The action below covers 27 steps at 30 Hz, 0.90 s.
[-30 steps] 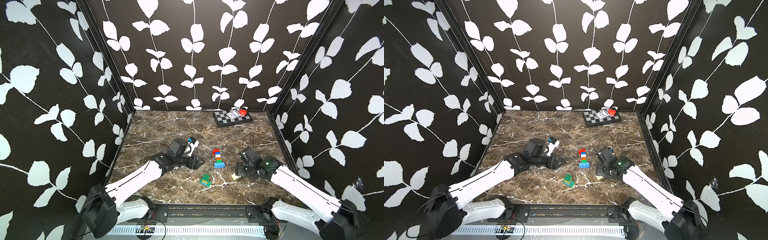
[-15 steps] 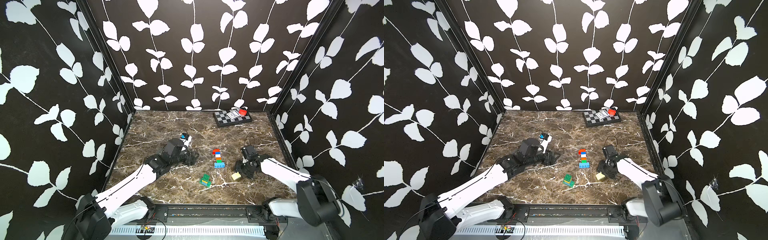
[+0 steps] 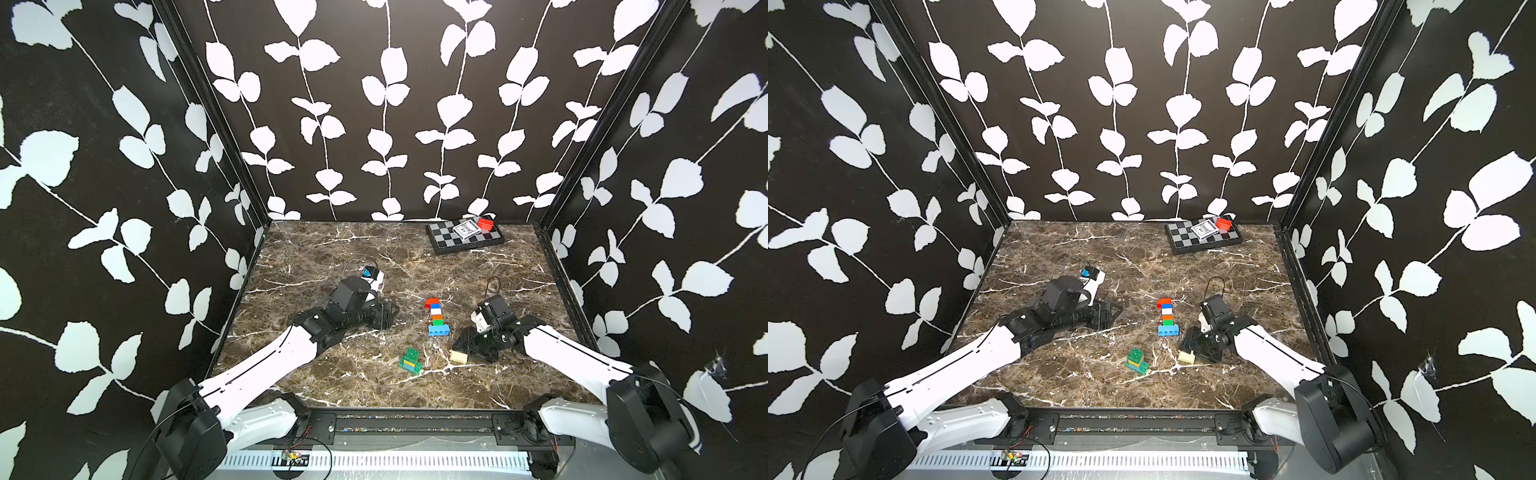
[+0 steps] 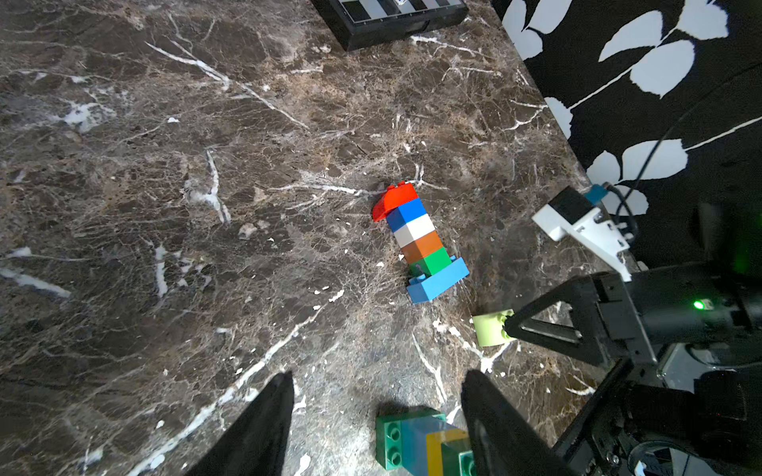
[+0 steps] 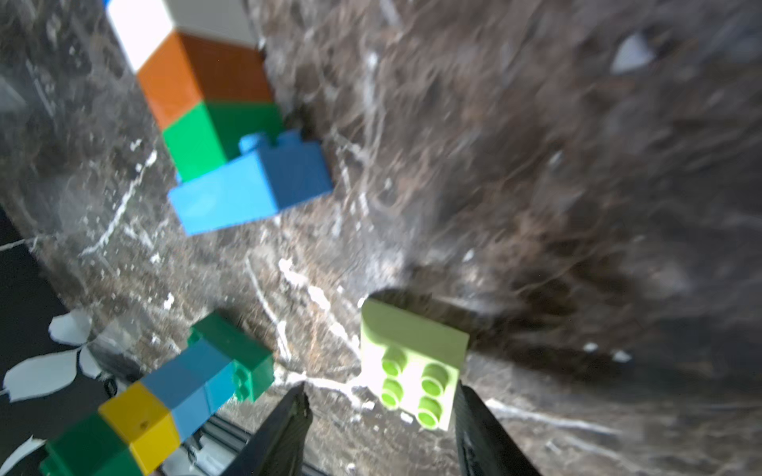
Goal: Assemble the number 1 with lego
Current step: Pick up the lego brick from the center of the board.
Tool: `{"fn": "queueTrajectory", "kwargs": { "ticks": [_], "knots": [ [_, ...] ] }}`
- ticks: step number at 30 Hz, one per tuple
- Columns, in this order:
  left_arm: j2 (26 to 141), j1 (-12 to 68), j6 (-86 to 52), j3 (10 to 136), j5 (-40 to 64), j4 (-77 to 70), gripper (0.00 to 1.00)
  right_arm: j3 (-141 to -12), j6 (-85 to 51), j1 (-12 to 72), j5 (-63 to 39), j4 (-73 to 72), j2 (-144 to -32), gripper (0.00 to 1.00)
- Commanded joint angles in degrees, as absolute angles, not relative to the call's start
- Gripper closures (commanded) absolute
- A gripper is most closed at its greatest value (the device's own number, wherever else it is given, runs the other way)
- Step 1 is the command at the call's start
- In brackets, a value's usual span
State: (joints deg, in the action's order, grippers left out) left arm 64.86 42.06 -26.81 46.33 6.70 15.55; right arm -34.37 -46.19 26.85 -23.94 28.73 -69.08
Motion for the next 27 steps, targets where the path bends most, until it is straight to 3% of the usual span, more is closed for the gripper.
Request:
{"fn": "queueTrajectory", "kwargs": {
  "ticks": [1, 10, 14, 21, 27],
  "knots": [
    [65.0, 42.1, -26.8, 46.7, 6.1, 14.3, 0.33, -38.1, -40.5, 27.2, -21.5, 34.6, -66.9, 0.44],
    [63.8, 41.6, -26.0, 46.5, 1.5, 16.8, 0.32, -62.9, 8.0, 28.2, -11.2, 50.6, -73.9, 0.45],
    [61.9, 41.5, -25.7, 45.3, -0.7, 17.6, 0.32, -66.0, 26.8, 30.3, -7.4, 60.3, -77.5, 0.42],
    [60.4, 41.3, -27.6, 43.0, -3.1, 16.4, 0.32, -53.6, 32.1, 33.3, -7.5, 52.4, -75.5, 0.4],
    [61.6, 41.3, -29.7, 42.3, -3.1, 14.4, 0.32, -51.1, 30.9, 35.1, -8.4, 45.7, -80.3, 0.38]
  ]
}}
